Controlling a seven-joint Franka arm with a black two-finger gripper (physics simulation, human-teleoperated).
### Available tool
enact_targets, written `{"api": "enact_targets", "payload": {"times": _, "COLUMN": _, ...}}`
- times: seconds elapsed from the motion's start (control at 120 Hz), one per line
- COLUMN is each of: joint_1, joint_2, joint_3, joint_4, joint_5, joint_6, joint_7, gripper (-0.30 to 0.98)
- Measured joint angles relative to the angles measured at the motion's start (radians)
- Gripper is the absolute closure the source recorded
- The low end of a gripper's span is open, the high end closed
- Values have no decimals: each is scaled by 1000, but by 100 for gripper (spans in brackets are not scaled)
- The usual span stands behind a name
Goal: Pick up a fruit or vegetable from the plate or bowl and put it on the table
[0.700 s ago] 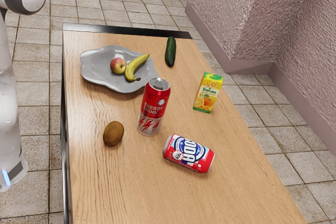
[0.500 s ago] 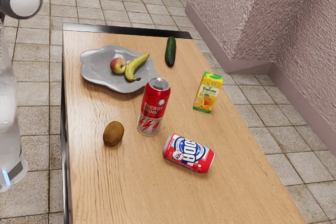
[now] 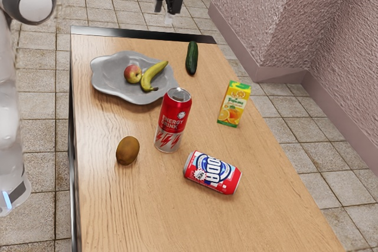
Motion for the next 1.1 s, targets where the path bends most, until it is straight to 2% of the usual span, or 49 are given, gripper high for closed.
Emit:
{"api": "enact_targets", "payload": {"times": 0.042, "joint_1": 5, "joint_2": -68, "joint_3": 0, "joint_4": -135, "joint_5": 0, "joint_6": 80, "joint_7": 0, "gripper": 2}}
{"api": "enact_targets", "payload": {"times": 0.1, "joint_1": 23, "joint_2": -101, "joint_3": 0, "joint_4": -236, "joint_5": 0, "joint_6": 173, "joint_7": 1, "gripper": 2}}
{"api": "enact_targets", "payload": {"times": 0.233, "joint_1": 54, "joint_2": -99, "joint_3": -18, "joint_4": -272, "joint_5": 18, "joint_6": 268, "joint_7": 1, "gripper": 2}}
{"api": "enact_targets", "payload": {"times": 0.308, "joint_1": 260, "joint_2": -235, "joint_3": -193, "joint_4": -382, "joint_5": 28, "joint_6": 302, "joint_7": 2, "gripper": 2}}
{"api": "enact_targets", "payload": {"times": 0.392, "joint_1": 328, "joint_2": -257, "joint_3": -260, "joint_4": -395, "joint_5": 32, "joint_6": 300, "joint_7": -1, "gripper": 2}}
{"api": "enact_targets", "payload": {"times": 0.5, "joint_1": 348, "joint_2": -280, "joint_3": -278, "joint_4": -500, "joint_5": 33, "joint_6": 345, "joint_7": -6, "gripper": 2}}
{"api": "enact_targets", "payload": {"times": 0.633, "joint_1": 351, "joint_2": -290, "joint_3": -280, "joint_4": -626, "joint_5": 33, "joint_6": 479, "joint_7": -11, "gripper": 2}}
{"api": "enact_targets", "payload": {"times": 0.867, "joint_1": 355, "joint_2": -227, "joint_3": -261, "joint_4": -647, "joint_5": 32, "joint_6": 681, "joint_7": -18, "gripper": 2}}
{"api": "enact_targets", "payload": {"times": 1.1, "joint_1": 358, "joint_2": -163, "joint_3": -230, "joint_4": -643, "joint_5": 30, "joint_6": 767, "joint_7": -23, "gripper": 2}}
